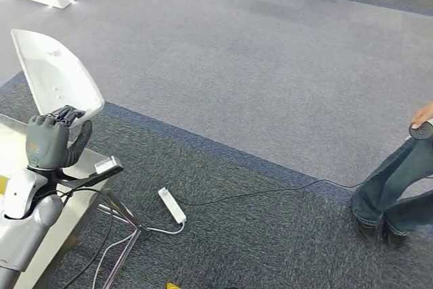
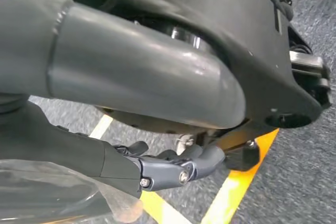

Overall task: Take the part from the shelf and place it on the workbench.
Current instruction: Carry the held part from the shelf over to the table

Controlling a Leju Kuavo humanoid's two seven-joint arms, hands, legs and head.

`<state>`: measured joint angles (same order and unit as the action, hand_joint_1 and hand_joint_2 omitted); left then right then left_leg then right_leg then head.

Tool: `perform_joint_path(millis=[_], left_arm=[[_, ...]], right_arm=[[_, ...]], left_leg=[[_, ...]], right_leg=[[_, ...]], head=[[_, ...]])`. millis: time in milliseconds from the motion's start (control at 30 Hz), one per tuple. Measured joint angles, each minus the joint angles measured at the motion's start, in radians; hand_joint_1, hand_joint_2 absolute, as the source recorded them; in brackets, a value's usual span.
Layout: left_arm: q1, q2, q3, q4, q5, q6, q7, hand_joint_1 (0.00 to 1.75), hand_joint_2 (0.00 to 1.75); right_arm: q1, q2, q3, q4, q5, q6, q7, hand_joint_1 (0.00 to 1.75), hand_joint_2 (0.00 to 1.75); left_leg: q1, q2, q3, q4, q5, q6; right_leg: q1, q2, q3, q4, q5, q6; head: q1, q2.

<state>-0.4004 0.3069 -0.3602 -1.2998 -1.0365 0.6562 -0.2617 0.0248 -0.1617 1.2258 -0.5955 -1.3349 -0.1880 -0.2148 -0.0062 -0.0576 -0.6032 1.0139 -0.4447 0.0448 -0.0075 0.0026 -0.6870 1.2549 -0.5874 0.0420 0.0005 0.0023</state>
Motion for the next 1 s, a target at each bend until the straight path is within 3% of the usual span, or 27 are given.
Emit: perform_joint_path(millis=[33,67,133,167,233,300,367,433,467,500,533,567,633,667,733,800,867,933,967,1000], left_arm=[[0.000,0.000,0.000,0.000,0.000,0.000,0.000,1.75,1.75],[0.000,0.000,0.000,0.000,0.000,0.000,0.000,1.75,1.75],[-0.001,0.000,0.000,0.000,0.000,-0.001,0.001,1.75,1.75],[-0.001,0.001,0.001,0.000,0.000,-0.002,0.002,1.75,1.75],[0.001,0.003,0.001,-0.001,-0.001,-0.003,0.002,1.75,1.75],[0.000,0.007,0.002,-0.001,-0.001,-0.004,0.003,1.75,1.75],[-0.002,0.008,0.002,-0.001,-0.002,-0.004,0.005,1.75,1.75],[0.001,0.006,0.001,-0.001,-0.002,-0.006,0.007,1.75,1.75],[0.003,0.006,0.001,-0.001,-0.002,-0.006,0.008,1.75,1.75],[0.004,0.006,0.001,-0.001,-0.003,-0.007,0.008,1.75,1.75],[0.004,0.006,0.001,-0.001,-0.003,-0.007,0.008,1.75,1.75],[0.003,0.006,0.002,-0.001,-0.003,-0.007,0.009,1.75,1.75],[-0.001,0.006,0.002,-0.001,-0.004,-0.007,0.009,1.75,1.75],[-0.002,0.006,0.002,-0.001,-0.004,-0.006,0.009,1.75,1.75],[-0.002,0.008,0.003,-0.001,-0.005,-0.006,0.009,1.75,1.75],[-0.005,0.009,0.003,-0.001,-0.005,-0.006,0.009,1.75,1.75],[-0.009,0.007,0.003,-0.001,-0.005,-0.006,0.010,1.75,1.75],[-0.008,0.002,0.000,-0.001,-0.005,-0.009,0.010,1.75,1.75],[-0.007,0.000,-0.002,-0.002,-0.006,-0.011,0.012,1.75,1.75],[-0.006,-0.002,-0.004,-0.004,-0.008,-0.014,0.015,1.75,1.75]], right_arm=[[0.000,-0.001,0.000,0.000,0.000,0.000,0.000,0.00,0.00],[-0.001,-0.001,-0.001,0.000,0.000,0.000,0.000,0.00,0.00],[-0.001,-0.002,-0.001,-0.001,0.000,0.000,0.000,0.00,0.00],[-0.001,-0.002,-0.002,-0.001,0.000,0.000,0.000,0.00,0.00],[0.000,-0.002,-0.001,-0.004,0.001,0.000,0.000,0.00,0.00],[-0.001,-0.002,-0.002,-0.007,0.002,-0.002,0.000,0.00,0.00],[-0.001,-0.004,-0.002,-0.008,0.003,-0.003,0.000,0.00,0.00],[0.001,-0.004,-0.003,-0.008,0.004,-0.005,0.001,0.00,0.00],[0.002,-0.004,-0.003,-0.008,0.004,-0.005,0.001,0.00,0.00],[0.002,-0.004,-0.003,-0.009,0.004,-0.005,0.001,0.00,0.00],[0.001,-0.004,-0.003,-0.009,0.005,-0.005,0.001,0.00,0.00],[0.001,-0.004,-0.003,-0.009,0.005,-0.005,0.002,0.00,0.00],[0.000,-0.004,-0.003,-0.010,0.006,-0.005,0.002,0.00,0.00],[-0.001,-0.004,-0.003,-0.010,0.006,-0.005,0.002,0.00,0.00],[-0.002,-0.004,-0.004,-0.010,0.006,-0.005,0.002,0.00,0.00],[-0.004,-0.004,-0.004,-0.011,0.006,-0.005,0.001,0.00,0.00],[-0.004,-0.005,-0.004,-0.012,0.006,-0.006,0.000,0.00,0.00],[0.004,-0.009,-0.004,-0.021,0.005,-0.022,-0.002,0.00,0.00],[0.011,-0.015,-0.004,-0.033,0.003,-0.040,-0.005,0.00,0.00],[0.018,-0.025,-0.004,-0.051,0.001,-0.064,-0.008,0.00,0.00]], left_leg=[[0.001,-0.014,0.001,0.002,-0.001,-0.002],[0.001,-0.027,0.000,0.005,-0.004,-0.006],[0.003,-0.052,-0.007,0.012,-0.005,-0.018],[0.005,-0.064,-0.011,0.012,-0.004,-0.025],[0.009,-0.081,-0.015,0.010,-0.002,-0.037],[0.006,-0.040,-0.032,0.049,-0.027,-0.046],[0.007,0.024,-0.086,0.165,-0.085,-0.055],[0.011,0.045,-0.140,0.276,-0.122,-0.062],[0.013,0.048,-0.145,0.285,-0.114,-0.063],[0.014,0.051,-0.131,0.256,-0.088,-0.063],[0.013,0.064,-0.099,0.191,-0.049,-0.061],[0.008,0.092,-0.062,0.122,-0.020,-0.057],[-0.005,0.143,-0.014,0.022,0.006,-0.045],[-0.011,0.152,-0.010,0.009,0.000,-0.039],[-0.010,0.129,-0.011,0.003,0.000,-0.029],[-0.002,0.103,-0.006,-0.003,0.002,-0.018],[0.003,0.077,-0.004,-0.005,0.002,-0.009],[0.004,0.047,-0.003,-0.005,0.001,-0.006],[0.004,0.031,-0.002,-0.004,0.000,-0.005],[0.005,0.014,-0.001,-0.003,-0.001,-0.006]], right_leg=[[-0.002,0.012,0.025,-0.069,0.044,0.000],[-0.007,0.039,0.054,-0.137,0.075,0.000],[-0.013,0.082,0.095,-0.221,0.098,-0.003],[-0.013,0.089,0.102,-0.230,0.093,-0.008],[-0.012,0.065,0.110,-0.238,0.094,-0.020],[-0.014,0.039,0.120,-0.248,0.097,-0.033],[-0.012,0.011,0.128,-0.253,0.093,-0.042],[-0.010,-0.019,0.133,-0.253,0.087,-0.046],[-0.010,-0.033,0.136,-0.253,0.084,-0.045],[-0.010,-0.047,0.140,-0.253,0.080,-0.044],[-0.010,-0.060,0.147,-0.253,0.075,-0.042],[-0.009,-0.072,0.153,-0.253,0.070,-0.038],[-0.002,-0.095,0.161,-0.253,0.061,-0.029],[0.001,-0.107,0.164,-0.254,0.057,-0.024],[0.004,-0.128,0.169,-0.256,0.049,-0.013],[0.000,-0.089,0.158,-0.226,0.025,-0.004],[-0.003,-0.025,0.101,-0.112,-0.026,0.000],[-0.004,-0.006,0.022,0.018,-0.064,0.001],[-0.004,-0.005,-0.001,0.040,-0.056,0.002],[-0.004,-0.003,-0.006,0.023,-0.028,0.002]], head=[[0.000,0.000],[0.000,0.000],[0.000,0.000],[-0.001,0.000],[0.000,0.000],[-0.007,0.000],[-0.015,0.000],[-0.015,0.000],[-0.016,0.000],[-0.016,0.000],[-0.016,0.000],[-0.016,0.000],[-0.016,0.000],[-0.015,0.000],[-0.014,0.000],[-0.010,0.000],[-0.005,0.000],[-0.003,0.000],[-0.003,0.000],[-0.003,0.000]])
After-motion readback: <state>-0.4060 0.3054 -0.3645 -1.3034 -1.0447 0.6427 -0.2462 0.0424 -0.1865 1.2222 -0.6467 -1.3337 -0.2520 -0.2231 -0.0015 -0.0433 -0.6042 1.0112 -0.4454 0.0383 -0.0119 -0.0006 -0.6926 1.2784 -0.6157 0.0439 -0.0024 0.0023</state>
